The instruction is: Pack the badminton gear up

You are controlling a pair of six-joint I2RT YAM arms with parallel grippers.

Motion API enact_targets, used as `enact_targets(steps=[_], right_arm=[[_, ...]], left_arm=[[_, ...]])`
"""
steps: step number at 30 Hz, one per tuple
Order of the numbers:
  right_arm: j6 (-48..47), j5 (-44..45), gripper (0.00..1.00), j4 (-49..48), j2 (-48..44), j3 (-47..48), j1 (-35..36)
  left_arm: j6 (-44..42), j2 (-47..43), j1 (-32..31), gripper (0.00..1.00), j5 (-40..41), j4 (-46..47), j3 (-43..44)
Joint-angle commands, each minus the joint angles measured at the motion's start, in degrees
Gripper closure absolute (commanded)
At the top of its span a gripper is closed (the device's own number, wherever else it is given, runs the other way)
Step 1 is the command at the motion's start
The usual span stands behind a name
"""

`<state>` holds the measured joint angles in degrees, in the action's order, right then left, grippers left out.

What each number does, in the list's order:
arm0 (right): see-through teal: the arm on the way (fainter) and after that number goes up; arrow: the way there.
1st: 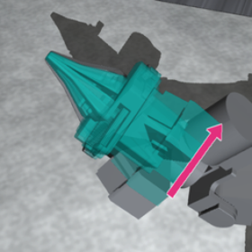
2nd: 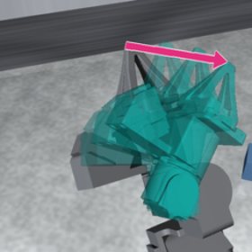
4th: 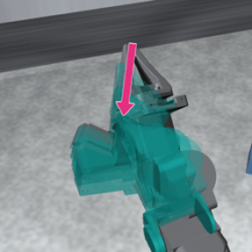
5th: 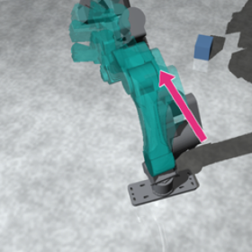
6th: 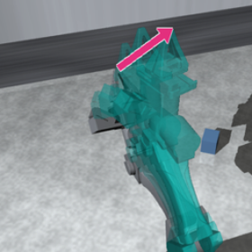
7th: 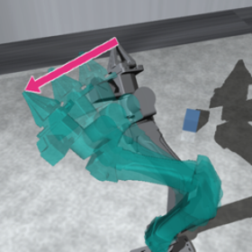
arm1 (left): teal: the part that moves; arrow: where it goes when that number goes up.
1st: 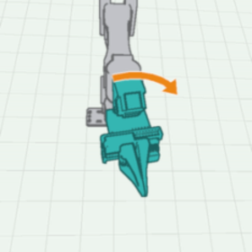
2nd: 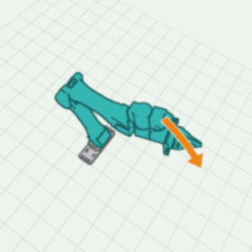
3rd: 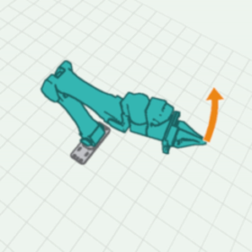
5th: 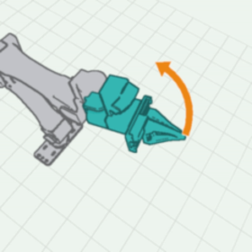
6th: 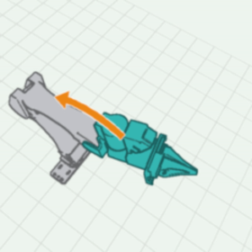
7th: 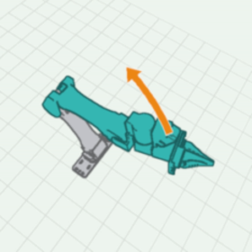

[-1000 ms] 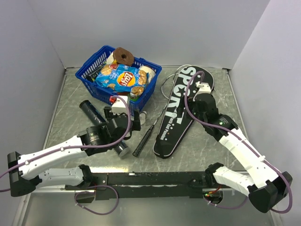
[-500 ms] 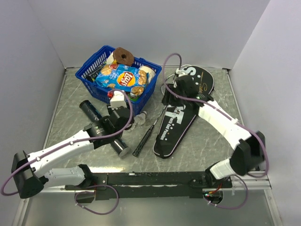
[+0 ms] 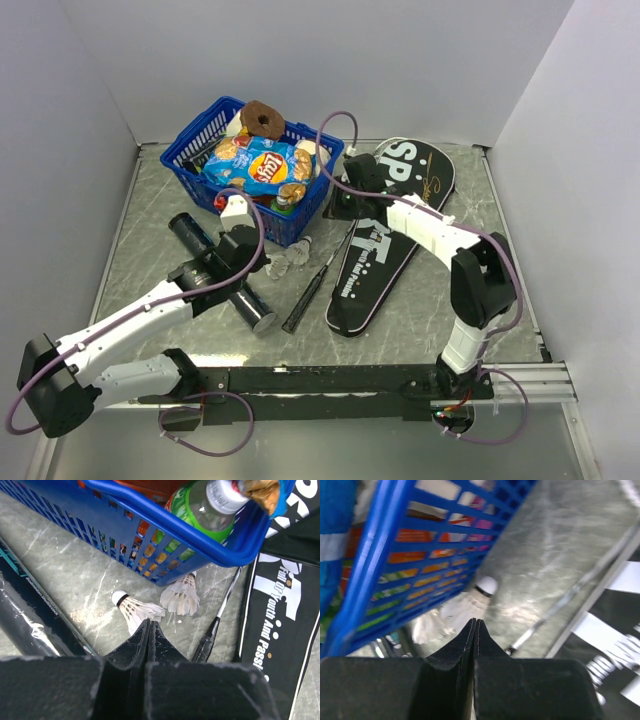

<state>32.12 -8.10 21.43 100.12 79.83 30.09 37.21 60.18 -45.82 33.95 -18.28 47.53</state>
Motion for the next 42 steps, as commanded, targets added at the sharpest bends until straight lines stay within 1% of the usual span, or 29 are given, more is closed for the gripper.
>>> enact_targets(steps=[1,3,9,15,17,22,26,35,42], right_arm=[[3.65,-3.41,1.0,-10.78,0.95,1.47,1.81],[4.97,-4.64,1.0,-14.72,1.92,1.12,2.08],[8.04,-6.4,1.0,-20.72,4.03,1.2,3.58],[10.15,-7.54,1.0,-29.77,6.23,0.76,4.63],[11.03,-8.51,1.0,-33.01,7.72,1.46,4.81],[12.0,-8.6,1.0,-35.67,12.55,6.2,5.86],[12.62,-6.5,1.0,-35.85,15.72,12.08,6.56],[14.55,2.81,1.0,-27.24,23.37,26.24,7.09],[16.13,11.52,1.0,-18.27,28.46,36.87,7.09]], left_arm=[[0.85,-0.59,1.17,0.99,-3.54,3.6,-0.68],[0.76,-1.03,1.35,0.99,-3.63,3.78,-1.12],[1.02,-2.61,1.7,0.99,-4.25,3.87,-2.18],[1.11,-4.89,1.96,0.99,-4.51,3.08,-2.88],[1.11,-5.6,2.05,0.98,-4.77,2.73,-3.14],[1.11,-7.62,2.23,0.98,-5.91,1.94,-3.49],[1.55,-8.68,2.23,0.98,-7.41,1.93,-4.02],[2.43,-11.75,2.23,0.99,-10.05,1.58,-4.73],[1.99,-11.49,2.23,0.99,-11.19,2.11,-5.16]])
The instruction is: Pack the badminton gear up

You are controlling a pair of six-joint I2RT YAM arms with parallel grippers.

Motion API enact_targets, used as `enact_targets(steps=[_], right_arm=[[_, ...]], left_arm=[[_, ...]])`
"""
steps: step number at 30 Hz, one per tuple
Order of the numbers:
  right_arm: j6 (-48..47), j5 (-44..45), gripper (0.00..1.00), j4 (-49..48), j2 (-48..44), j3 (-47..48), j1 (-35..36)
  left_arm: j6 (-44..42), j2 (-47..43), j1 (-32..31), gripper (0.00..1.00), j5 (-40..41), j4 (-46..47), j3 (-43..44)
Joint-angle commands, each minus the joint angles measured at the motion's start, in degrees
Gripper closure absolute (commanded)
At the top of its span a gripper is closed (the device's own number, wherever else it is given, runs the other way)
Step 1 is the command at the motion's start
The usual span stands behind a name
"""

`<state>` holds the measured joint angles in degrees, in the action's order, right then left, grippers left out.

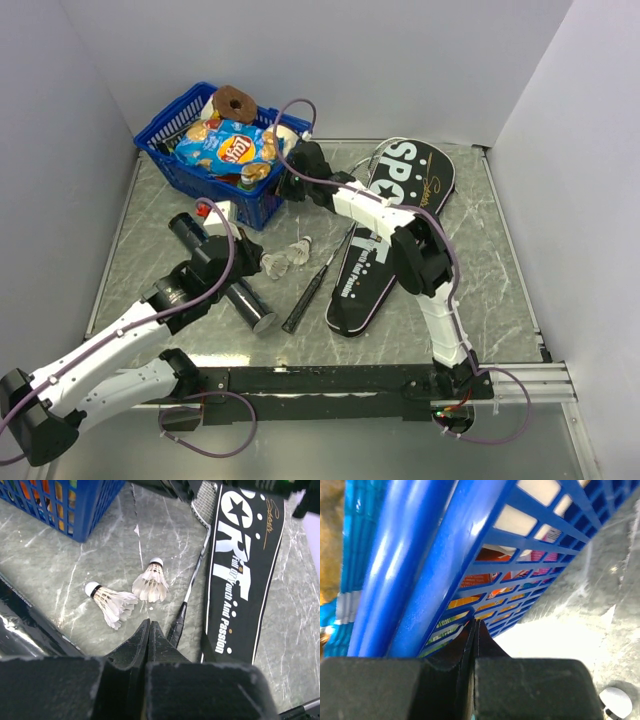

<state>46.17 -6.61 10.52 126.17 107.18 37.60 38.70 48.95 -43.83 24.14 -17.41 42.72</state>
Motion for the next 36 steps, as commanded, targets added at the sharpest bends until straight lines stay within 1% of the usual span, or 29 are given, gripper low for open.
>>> enact_targets(steps=[1,5,10,13,15,17,18,19,20,21,22,23,24,25,26,27,28,29,30,31,32,33,34,36], right_arm=[[2.17,11.43,1.0,-6.4,3.81,12.15,-0.51],[2.17,14.87,1.0,-3.14,7.07,17.97,-1.13],[3.05,16.19,1.0,-0.6,10.23,24.48,-4.2],[2.87,14.44,1.0,-0.51,12.17,28.16,-5.96],[2.17,12.78,1.0,1.33,12.52,29.67,-6.66],[0.86,12.85,1.0,0.47,10.16,25.74,-7.02],[-1.07,13.98,1.0,-0.76,5.8,18.58,-7.11],[-1.95,14.52,1.0,-3.12,3.32,14.85,-7.11],[-2.92,15.22,1.0,-3.58,-1.4,11.34,-7.28],[-5.11,16.36,1.0,-3.67,-3.71,5.3,-7.2],[-6.26,17.06,1.0,-2.89,-5.91,2.45,-7.37],[-8.45,17.59,1.0,-2.62,-10.29,-0.36,-7.63],[-9.34,17.86,0.95,-2.27,-12.68,-6.3,-7.81],[-10.22,17.86,0.83,-2.26,-15.05,-9.41,-7.98],[-11.88,17.86,0.62,-2.52,-19.77,-12.49,-7.99],[-12.68,17.95,0.55,-3.05,-22.34,-18.61,-8.07],[-13.21,17.86,0.48,-3.49,-24.72,-21.8,-7.99],[-13.82,17.77,0.35,-3.75,-29.44,-24.62,-7.9],[-13.92,17.43,0.31,-3.5,-31.58,-29.17,-7.9],[-13.83,17.25,0.29,-2.71,-33.69,-31.3,-7.81],[-13.92,17.07,0.29,-1.57,-37.62,-34.98,-7.81],[-14.18,16.64,0.28,-1.73,-39.58,-37.02,-7.2],[-14.35,15.85,0.28,-1.91,-41.51,-38.78,-6.85],[-15.23,15.32,0.28,-1.82,-46.61,-43.35,-5.97]], left_arm=[[0.24,0.09,0.24,0.99,-1.2,0.89,-0.18],[-0.29,2.02,0.24,0.99,-0.41,1.32,0.17],[-0.03,4.66,0.24,0.99,0.21,3.16,0.26],[0.15,6.85,0.24,0.99,0.73,4.92,0.17],[-0.37,8.44,0.33,0.99,1.61,6.77,0.52],[-0.82,11.77,0.59,0.99,2.84,7.12,1.57],[-1.25,13.0,0.68,0.99,3.19,6.95,3.06],[-1.34,15.45,0.85,0.99,3.98,6.6,3.94],[-1.43,16.43,1.03,0.99,4.51,6.25,4.73],[-1.61,17.4,1.21,0.99,5.21,5.9,5.96],[-1.61,18.71,1.29,0.99,6.87,5.98,6.23],[-1.69,19.16,1.47,0.99,7.93,6.07,6.41],[-1.96,19.69,1.73,0.99,8.64,6.85,6.5],[-1.87,20.65,2.08,0.98,9.34,7.3,6.5],[-1.61,21.1,2.26,0.98,9.61,7.65,6.59],[-1.61,21.54,2.61,0.98,9.87,8.26,6.59],[-1.35,22.41,2.96,0.97,10.31,8.44,6.59],[-0.47,22.85,3.23,0.96,11.53,8.53,6.59],[-0.03,23.38,3.49,0.91,11.89,8.71,6.59],[0.32,23.65,4.01,0.78,12.33,9.75,6.5],[0.76,24.0,4.45,0.69,12.59,10.46,6.41],[0.85,24.96,4.81,0.59,12.68,11.07,6.5],[1.03,25.4,5.33,0.43,13.03,12.47,6.67],[0.5,27.5,5.51,0.35,14.43,14.5,7.11]])
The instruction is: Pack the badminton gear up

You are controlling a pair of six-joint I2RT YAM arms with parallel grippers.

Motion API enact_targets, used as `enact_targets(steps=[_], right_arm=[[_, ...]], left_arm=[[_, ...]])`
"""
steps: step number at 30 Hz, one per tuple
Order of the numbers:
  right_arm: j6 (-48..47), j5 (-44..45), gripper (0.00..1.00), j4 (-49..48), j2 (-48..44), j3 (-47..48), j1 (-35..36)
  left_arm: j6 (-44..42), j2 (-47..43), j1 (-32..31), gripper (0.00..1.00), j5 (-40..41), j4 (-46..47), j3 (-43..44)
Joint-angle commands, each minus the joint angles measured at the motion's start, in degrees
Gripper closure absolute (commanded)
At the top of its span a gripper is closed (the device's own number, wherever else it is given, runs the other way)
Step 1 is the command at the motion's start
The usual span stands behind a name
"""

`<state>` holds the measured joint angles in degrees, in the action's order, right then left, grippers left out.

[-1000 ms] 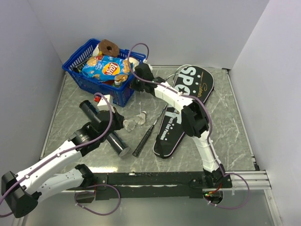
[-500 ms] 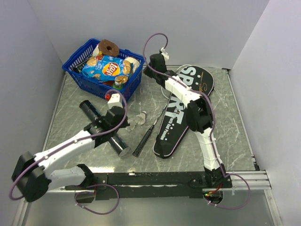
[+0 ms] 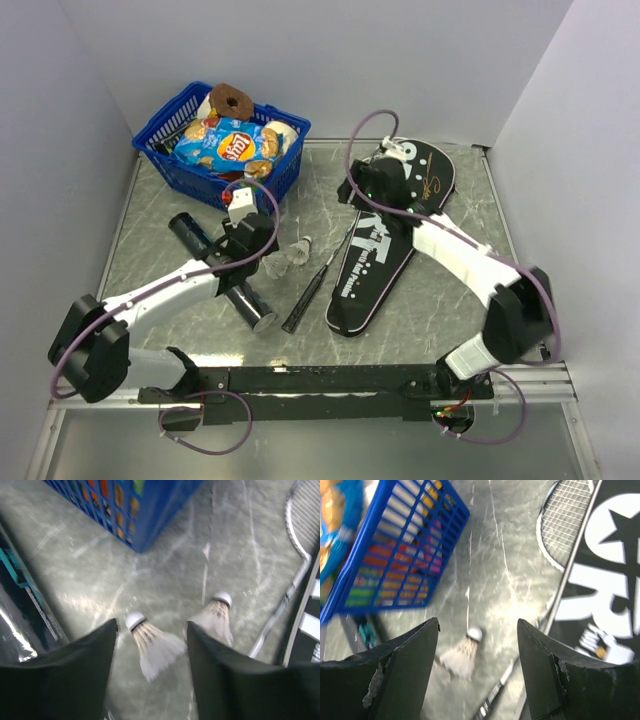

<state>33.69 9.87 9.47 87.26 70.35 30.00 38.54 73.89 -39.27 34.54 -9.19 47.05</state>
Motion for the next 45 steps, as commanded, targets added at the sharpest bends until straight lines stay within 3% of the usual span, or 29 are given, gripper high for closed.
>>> enact_targets(steps=[1,14,23,35,45], right_arm=[[-2.84,-1.34,0.28,-0.69,-9.2,-7.84,2.25],[-5.13,-3.72,0.3,-0.86,-28.98,-21.03,7.35],[-4.95,-6.35,0.31,-1.92,-31.01,-25.08,8.93],[-4.25,-6.53,0.31,-2.01,-31.01,-26.31,11.4],[-5.48,-7.05,0.31,-1.39,-31.72,-25.35,12.1]], left_arm=[[0.65,3.36,1.29,0.32,4.74,6.9,3.05],[-12.42,19.09,2.26,0.39,9.83,30.1,6.56],[-15.86,28.32,4.81,0.42,14.59,36.25,13.32],[-19.21,39.75,12.01,0.43,11.6,32.66,30.8],[-10.42,43.01,23.44,0.45,8.7,21.76,37.15]])
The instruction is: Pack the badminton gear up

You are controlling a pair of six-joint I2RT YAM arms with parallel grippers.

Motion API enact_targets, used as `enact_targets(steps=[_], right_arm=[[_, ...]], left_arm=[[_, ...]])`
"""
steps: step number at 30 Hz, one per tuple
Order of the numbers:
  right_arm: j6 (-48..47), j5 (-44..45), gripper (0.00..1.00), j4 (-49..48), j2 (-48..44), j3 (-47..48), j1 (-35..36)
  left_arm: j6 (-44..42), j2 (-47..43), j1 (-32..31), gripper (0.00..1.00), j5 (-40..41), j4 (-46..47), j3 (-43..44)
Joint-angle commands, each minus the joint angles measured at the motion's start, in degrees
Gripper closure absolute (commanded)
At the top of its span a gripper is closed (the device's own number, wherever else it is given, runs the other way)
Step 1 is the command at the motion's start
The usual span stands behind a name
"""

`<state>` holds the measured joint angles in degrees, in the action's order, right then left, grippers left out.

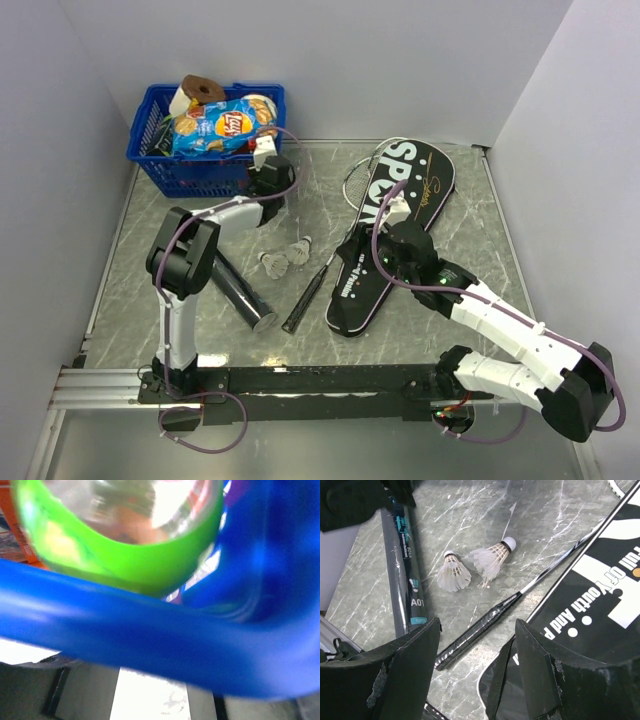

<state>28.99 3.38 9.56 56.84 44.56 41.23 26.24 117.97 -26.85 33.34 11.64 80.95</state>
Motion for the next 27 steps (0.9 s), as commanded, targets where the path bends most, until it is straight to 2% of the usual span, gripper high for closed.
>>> enact_targets(steps=[1,8,20,27], right_arm=[[-0.69,-0.91,0.31,-1.65,-0.94,0.44,0.95],[-0.96,-1.18,0.31,-2.53,1.25,1.76,2.97],[-1.57,0.4,0.31,-2.71,3.81,3.61,7.02],[-1.4,0.93,0.31,-2.97,5.38,5.19,9.39]], left_arm=[[2.49,-1.25,12.6,0.45,9.64,0.41,2.9],[4.7,-3.01,19.11,0.45,8.06,-2.67,-0.17],[0.13,-4.33,28.78,0.45,7.18,-5.92,-0.7],[0.91,-9.33,29.84,0.45,5.16,-5.92,-5.35]])
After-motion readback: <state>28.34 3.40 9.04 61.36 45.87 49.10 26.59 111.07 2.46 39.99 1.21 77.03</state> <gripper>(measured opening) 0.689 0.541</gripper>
